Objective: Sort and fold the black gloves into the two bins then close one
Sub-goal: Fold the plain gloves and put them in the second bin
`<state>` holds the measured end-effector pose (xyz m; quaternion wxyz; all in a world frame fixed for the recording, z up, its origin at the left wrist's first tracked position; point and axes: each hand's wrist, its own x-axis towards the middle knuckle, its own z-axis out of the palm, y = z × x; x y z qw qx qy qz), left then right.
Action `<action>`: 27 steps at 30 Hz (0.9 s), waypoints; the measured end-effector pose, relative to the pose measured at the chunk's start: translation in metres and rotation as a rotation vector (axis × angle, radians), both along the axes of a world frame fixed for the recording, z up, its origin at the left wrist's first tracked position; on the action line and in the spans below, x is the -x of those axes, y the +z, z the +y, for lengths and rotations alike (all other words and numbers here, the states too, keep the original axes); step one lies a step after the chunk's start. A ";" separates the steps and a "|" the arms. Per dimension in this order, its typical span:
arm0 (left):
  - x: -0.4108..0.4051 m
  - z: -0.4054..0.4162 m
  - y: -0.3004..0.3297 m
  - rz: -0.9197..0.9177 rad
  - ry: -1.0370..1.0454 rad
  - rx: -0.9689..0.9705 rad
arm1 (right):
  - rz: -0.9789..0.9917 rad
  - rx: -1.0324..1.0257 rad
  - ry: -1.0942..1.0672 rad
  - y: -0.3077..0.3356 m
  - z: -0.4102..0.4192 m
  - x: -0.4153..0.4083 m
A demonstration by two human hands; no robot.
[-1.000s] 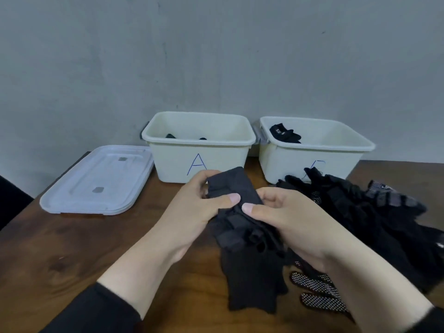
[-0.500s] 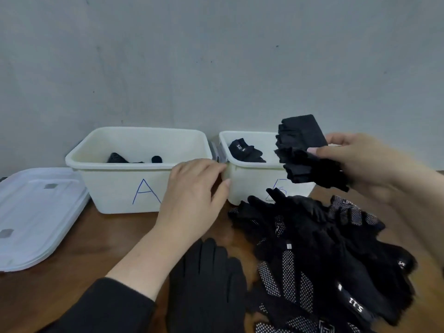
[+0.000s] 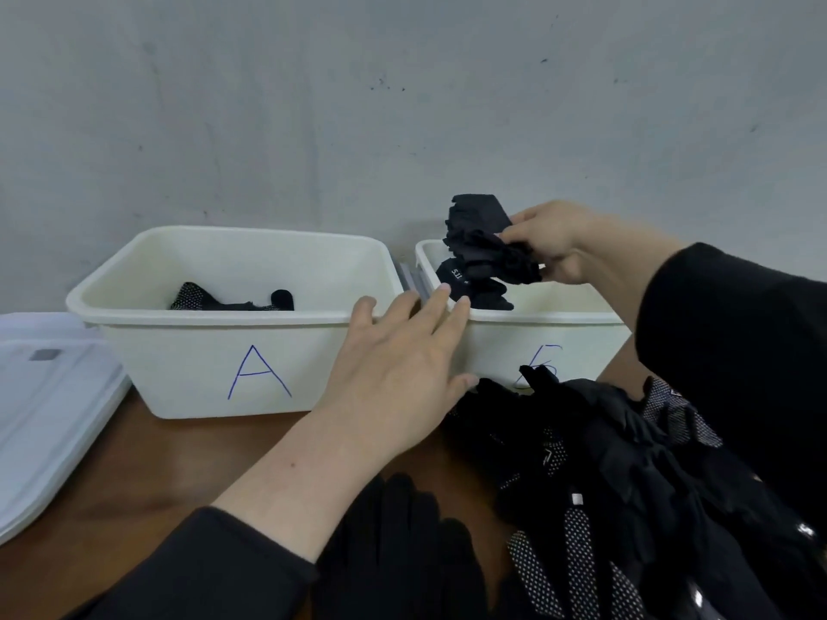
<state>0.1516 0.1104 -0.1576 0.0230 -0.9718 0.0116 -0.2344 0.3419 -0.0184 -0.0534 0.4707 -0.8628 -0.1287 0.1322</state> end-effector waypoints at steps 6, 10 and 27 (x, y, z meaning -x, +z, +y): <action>-0.002 0.003 -0.005 -0.053 -0.016 -0.002 | -0.258 0.450 0.028 -0.028 0.022 -0.015; -0.002 0.005 -0.006 -0.068 -0.019 0.006 | -0.725 0.624 0.181 -0.027 0.012 -0.016; -0.002 0.004 -0.006 -0.073 -0.017 0.008 | -0.433 0.937 0.584 -0.036 0.026 -0.011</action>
